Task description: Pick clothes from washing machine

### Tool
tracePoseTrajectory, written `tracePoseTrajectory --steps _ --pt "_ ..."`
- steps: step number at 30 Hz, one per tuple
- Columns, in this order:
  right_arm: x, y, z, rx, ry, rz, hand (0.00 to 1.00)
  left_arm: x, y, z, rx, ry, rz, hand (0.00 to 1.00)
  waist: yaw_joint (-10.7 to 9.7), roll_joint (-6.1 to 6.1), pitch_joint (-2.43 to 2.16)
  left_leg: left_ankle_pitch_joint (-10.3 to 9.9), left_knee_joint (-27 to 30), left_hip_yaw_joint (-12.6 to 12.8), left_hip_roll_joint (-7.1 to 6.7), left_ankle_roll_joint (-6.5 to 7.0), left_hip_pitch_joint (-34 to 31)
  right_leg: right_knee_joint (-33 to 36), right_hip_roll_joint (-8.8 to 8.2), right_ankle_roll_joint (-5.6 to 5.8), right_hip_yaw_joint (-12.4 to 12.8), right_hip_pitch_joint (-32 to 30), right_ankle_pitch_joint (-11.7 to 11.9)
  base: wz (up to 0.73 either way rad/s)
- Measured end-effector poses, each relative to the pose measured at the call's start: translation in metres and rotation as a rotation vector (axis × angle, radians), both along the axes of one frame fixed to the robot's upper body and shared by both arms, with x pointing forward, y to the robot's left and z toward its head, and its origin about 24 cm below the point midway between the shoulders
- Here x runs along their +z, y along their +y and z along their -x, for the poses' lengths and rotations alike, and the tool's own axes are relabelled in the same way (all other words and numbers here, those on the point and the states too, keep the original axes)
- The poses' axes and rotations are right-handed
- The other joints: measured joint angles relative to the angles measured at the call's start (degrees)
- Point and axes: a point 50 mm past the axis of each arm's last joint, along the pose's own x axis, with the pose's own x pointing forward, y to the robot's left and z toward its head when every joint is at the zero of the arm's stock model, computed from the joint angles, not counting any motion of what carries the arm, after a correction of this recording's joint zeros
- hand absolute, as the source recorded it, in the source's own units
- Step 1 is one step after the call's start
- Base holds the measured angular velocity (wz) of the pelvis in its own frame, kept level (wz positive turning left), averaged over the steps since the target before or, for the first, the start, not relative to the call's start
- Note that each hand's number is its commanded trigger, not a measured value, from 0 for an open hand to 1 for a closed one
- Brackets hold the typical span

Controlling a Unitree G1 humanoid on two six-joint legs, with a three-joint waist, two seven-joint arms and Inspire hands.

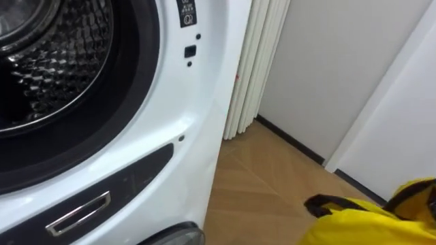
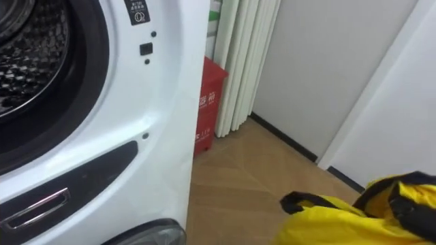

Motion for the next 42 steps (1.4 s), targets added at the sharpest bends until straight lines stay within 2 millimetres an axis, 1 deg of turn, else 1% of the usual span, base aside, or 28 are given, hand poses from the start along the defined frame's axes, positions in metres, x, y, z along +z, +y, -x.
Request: tracePoseTrajectory --steps 1,2,3,5,6,7,8,9,10,11,12,13,15,16,17,18,19,20,21,22,24,25,28,32,36,40,41,42 --pt "-0.014 0.0 0.002 -0.025 0.036 -0.037 1.0 -0.001 -0.003 -0.004 -0.017 -0.001 0.008 0.0 0.2 0.72 0.19 -0.2 0.4 -0.1 0.12 0.21 -0.6 0.6 -0.05 0.02 -0.1 -0.7 0.0 0.0" --pt "-0.02 0.0 0.003 -0.034 0.052 -0.053 1.0 -0.002 -0.004 -0.006 -0.017 -0.006 0.013 0.0 0.4 1.14 0.26 -0.3 0.4 -0.1 0.23 0.27 -1.0 1.0 -0.02 0.04 -0.4 -1.1 0.0 0.0" --pt "-0.034 0.0 0.003 -0.049 0.089 -0.095 1.0 -0.003 -0.007 -0.008 -0.039 -0.001 0.022 0.0 0.5 2.18 0.28 -0.5 0.6 0.0 0.42 0.54 -1.8 1.3 -0.18 0.06 -1.6 -1.9 0.0 0.0" --pt "-0.056 -0.001 0.005 -0.094 0.151 -0.159 1.0 -0.005 -0.012 -0.012 -0.076 0.003 0.034 0.0 0.8 3.24 0.28 -0.8 1.1 0.1 0.38 0.87 -2.8 1.9 -0.39 0.09 -3.4 -3.1 0.0 -0.02" --pt "-0.067 -0.003 0.007 -0.123 0.185 -0.183 1.0 -0.006 -0.016 -0.015 -0.096 -0.003 0.044 0.0 1.0 4.33 0.48 -0.9 1.3 0.1 0.26 1.08 -3.4 2.0 -0.66 0.16 -4.4 -3.6 -0.1 -0.05" --pt "-0.076 -0.007 0.006 -0.164 0.203 -0.2 1.0 -0.007 -0.02 -0.017 -0.094 -0.014 0.058 0.0 1.1 5.65 0.43 -0.9 1.2 -0.1 -0.09 1.34 -4.1 2.0 -1.06 0.31 -5.5 -4.4 -0.2 -0.04" --pt "-0.079 -0.009 0.005 -0.187 0.209 -0.205 1.0 -0.008 -0.022 -0.019 -0.089 -0.021 0.065 0.0 1.0 6.17 0.36 -0.9 1.2 -0.1 -0.35 1.51 -4.6 2.1 -1.35 0.61 -6.2 -4.9 -0.4 -0.03" --pt "-0.086 -0.012 0.004 -0.232 0.221 -0.212 1.0 -0.009 -0.025 -0.025 -0.083 -0.038 0.074 0.0 0.8 7.23 0.44 -0.8 1.2 -0.1 -0.74 1.86 -5.4 2.2 -1.89 0.95 -7.2 -5.7 -0.6 0.07" --pt "-0.093 -0.015 0.003 -0.267 0.233 -0.222 1.0 -0.009 -0.028 -0.029 -0.088 -0.048 0.079 0.0 0.2 8.22 0.26 -0.5 1.0 -0.3 -1.16 2.3 -6.4 2.3 -2.34 1.18 -7.8 -6.8 -0.7 0.12" --pt "-0.095 -0.015 0.003 -0.284 0.235 -0.228 1.0 -0.01 -0.029 -0.031 -0.093 -0.053 0.083 0.0 0.2 8.53 0.29 -0.3 0.9 -0.3 -1.37 2.48 -6.8 2.4 -2.57 1.33 -7.9 -7.4 -0.8 0.12" --pt "-0.097 -0.016 0.0 -0.311 0.224 -0.242 1.0 -0.01 -0.03 -0.036 -0.09 -0.069 0.089 0.0 0.1 9.64 0.23 0.2 0.5 -0.2 -1.77 2.84 -7.9 3.1 -2.87 1.57 -8.0 -8.9 -1.0 0.04" --pt "-0.098 -0.017 -0.005 -0.335 0.198 -0.262 1.0 -0.01 -0.031 -0.041 -0.088 -0.088 0.093 0.0 -0.1 9.95 0.44 0.8 -0.3 -0.2 -2.44 3.13 -8.6 3.8 -3.17 1.92 -7.9 -10.3 -1.2 0.0" --pt "-0.102 -0.019 -0.011 -0.381 0.167 -0.286 1.0 -0.009 -0.033 -0.049 -0.088 -0.109 0.102 0.0 -0.4 11.24 0.28 1.4 -0.9 -0.1 -3.02 3.58 -9.8 4.1 -3.47 2.37 -8.0 -11.8 -1.5 0.05" --pt "-0.105 -0.018 -0.016 -0.399 0.169 -0.285 1.0 -0.01 -0.036 -0.052 -0.106 -0.111 0.113 0.0 -0.4 11.92 0.45 1.7 -1.2 -0.2 -3.37 3.81 -10.3 4.3 -4.08 2.52 -8.3 -12.4 -1.5 0.09" --pt "-0.107 -0.017 -0.017 -0.405 0.174 -0.282 1.0 -0.01 -0.037 -0.053 -0.112 -0.112 0.118 0.0 -0.5 12.08 0.56 1.8 -1.2 -0.3 -3.51 3.93 -10.5 4.5 -4.14 2.64 -8.6 -12.7 -1.6 0.15" --pt "-0.111 -0.015 -0.018 -0.411 0.187 -0.284 1.0 -0.011 -0.04 -0.056 -0.129 -0.117 0.126 0.0 -0.5 12.7 0.54 1.9 -1.4 -0.7 -3.81 4.13 -10.7 5.1 -4.21 2.72 -9.1 -13.3 -1.8 0.17" --pt "-0.114 -0.013 -0.017 -0.414 0.193 -0.289 1.0 -0.011 -0.041 -0.057 -0.141 -0.118 0.13 0.0 -0.5 12.61 0.65 2.0 -1.5 -1.1 -4.0 4.23 -10.9 5.2 -4.38 2.78 -9.4 -13.5 -2.0 0.19" --pt "-0.117 -0.01 -0.017 -0.415 0.203 -0.302 1.0 -0.011 -0.043 -0.059 -0.158 -0.124 0.137 0.0 -0.3 13.42 0.13 2.3 -1.8 -1.1 -4.42 4.42 -11.4 6.1 -4.75 2.9 -9.7 -14.5 -2.4 0.14" --pt "-0.118 -0.008 -0.019 -0.411 0.199 -0.315 1.0 -0.011 -0.045 -0.062 -0.16 -0.139 0.144 0.0 -0.1 13.68 0.26 2.4 -1.8 -1.2 -4.86 4.65 -11.9 7.2 -5.16 3.06 -9.7 -15.7 -3.0 0.14" --pt "-0.119 -0.008 -0.02 -0.42 0.19 -0.324 1.0 -0.01 -0.046 -0.065 -0.15 -0.157 0.153 0.0 -0.2 14.16 0.13 2.5 -1.8 -1.3 -5.25 4.84 -12.6 8.0 -5.31 3.23 -9.7 -16.7 -3.3 0.08" --pt "-0.12 -0.009 -0.021 -0.447 0.176 -0.326 1.0 -0.01 -0.047 -0.067 -0.143 -0.174 0.164 0.0 -0.1 14.82 0.24 2.7 -2.0 -1.5 -5.58 5.08 -13.4 8.3 -5.91 3.43 -9.8 -17.7 -3.4 0.04" --pt "-0.12 -0.01 -0.021 -0.464 0.166 -0.325 1.0 -0.01 -0.047 -0.068 -0.144 -0.18 0.165 0.0 -0.1 15.08 0.37 2.8 -2.3 -1.6 -5.87 5.2 -13.6 9.0 -6.04 3.53 -9.9 -18.3 -3.7 0.0" --pt "-0.119 -0.012 -0.02 -0.502 0.143 -0.308 1.0 -0.009 -0.048 -0.068 -0.151 -0.185 0.168 0.0 -0.1 15.55 0.43 2.9 -2.7 -1.6 -6.51 5.34 -13.8 10.6 -6.13 3.64 -9.8 -19.5 -4.7 0.0" --pt "-0.115 -0.014 -0.022 -0.53 0.094 -0.305 1.0 -0.01 -0.05 -0.067 -0.146 -0.189 0.177 0.0 -0.1 16.34 0.37 2.9 -2.7 -1.2 -6.58 5.4 -15.1 11.5 -6.12 3.62 -9.7 -21.3 -4.7 -0.03" --pt "-0.113 -0.017 -0.021 -0.573 0.058 -0.305 1.0 -0.011 -0.054 -0.068 -0.15 -0.203 0.193 0.0 -0.2 17.79 0.54 3.0 -2.8 -1.0 -6.79 5.33 -15.6 12.3 -6.14 3.6 -9.4 -22.2 -5.2 -0.02" --pt "-0.119 -0.019 -0.015 -0.613 0.083 -0.31 1.0 -0.011 -0.059 -0.071 -0.144 -0.22 0.212 0.0 -0.2 18.19 0.44 3.0 -2.8 -1.1 -7.73 5.32 -15.7 15.1 -6.94 3.59 -9.6 -23.8 -7.3 0.05" --pt "-0.12 -0.019 -0.015 -0.617 0.087 -0.311 0.71 -0.011 -0.06 -0.071 -0.138 -0.222 0.217 0.0 -0.2 18.36 0.42 3.0 -2.8 -1.1 -7.73 5.3 -15.7 15.1 -6.98 3.58 -9.6 -23.8 -7.3 0.0" --pt "-0.122 -0.019 -0.015 -0.622 0.094 -0.313 0.47 -0.012 -0.061 -0.071 -0.129 -0.226 0.223 0.0 -0.3 18.55 0.48 3.1 -2.8 -1.1 -7.73 5.28 -15.8 15.1 -7.11 3.55 -9.7 -23.9 -7.3 0.0"
